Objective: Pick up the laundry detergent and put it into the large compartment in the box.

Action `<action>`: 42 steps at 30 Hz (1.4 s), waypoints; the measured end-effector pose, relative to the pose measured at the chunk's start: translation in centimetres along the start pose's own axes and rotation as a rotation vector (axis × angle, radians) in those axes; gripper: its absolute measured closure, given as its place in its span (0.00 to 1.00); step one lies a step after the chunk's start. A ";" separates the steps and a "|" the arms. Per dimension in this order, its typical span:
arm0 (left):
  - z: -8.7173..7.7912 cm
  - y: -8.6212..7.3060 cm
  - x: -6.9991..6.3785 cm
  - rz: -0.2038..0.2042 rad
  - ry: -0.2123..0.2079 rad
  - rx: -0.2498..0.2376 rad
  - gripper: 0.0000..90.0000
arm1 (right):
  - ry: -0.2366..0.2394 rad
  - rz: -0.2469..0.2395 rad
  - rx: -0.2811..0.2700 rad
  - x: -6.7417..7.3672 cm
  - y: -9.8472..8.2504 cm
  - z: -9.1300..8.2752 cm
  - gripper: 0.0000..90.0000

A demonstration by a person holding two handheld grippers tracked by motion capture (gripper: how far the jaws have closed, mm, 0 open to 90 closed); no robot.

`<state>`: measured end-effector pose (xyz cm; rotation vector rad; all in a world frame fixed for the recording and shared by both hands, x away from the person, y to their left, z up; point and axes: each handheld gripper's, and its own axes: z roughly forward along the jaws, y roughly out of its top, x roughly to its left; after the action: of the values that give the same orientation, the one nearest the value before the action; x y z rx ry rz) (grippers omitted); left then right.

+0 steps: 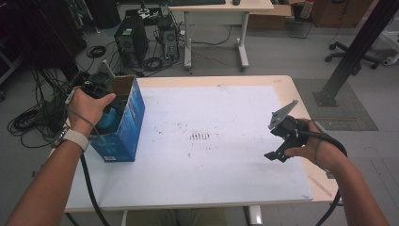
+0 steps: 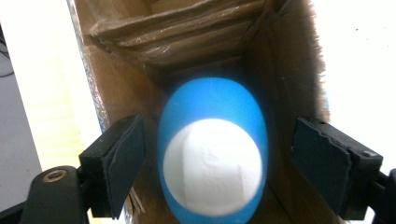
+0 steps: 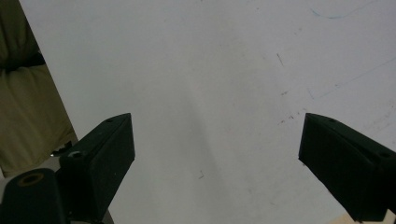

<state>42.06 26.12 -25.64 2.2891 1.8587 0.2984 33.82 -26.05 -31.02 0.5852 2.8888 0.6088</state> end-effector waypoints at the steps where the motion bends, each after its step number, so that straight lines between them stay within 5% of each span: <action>1: -0.2 0.0 0.0 0.004 0.000 0.001 0.20 | -0.001 0.000 -0.002 0.0 0.0 0.0 0.12; 20: -5.6 1.0 -2.1 0.102 -0.013 -0.050 0.13 | -0.017 0.023 -0.010 0.2 -0.7 -1.2 0.12; 30: -8.2 2.1 -4.9 0.217 -0.024 -0.051 0.13 | -0.019 0.025 -0.011 0.0 -0.8 -1.2 0.12; 42: -10.1 3.0 -7.2 0.268 -0.036 -0.050 0.13 | -0.021 0.023 -0.015 -0.1 -0.7 -1.3 0.12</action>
<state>40.80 18.52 -15.39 2.4904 1.5089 0.3327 33.40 -27.16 -30.14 0.6194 2.8597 0.6226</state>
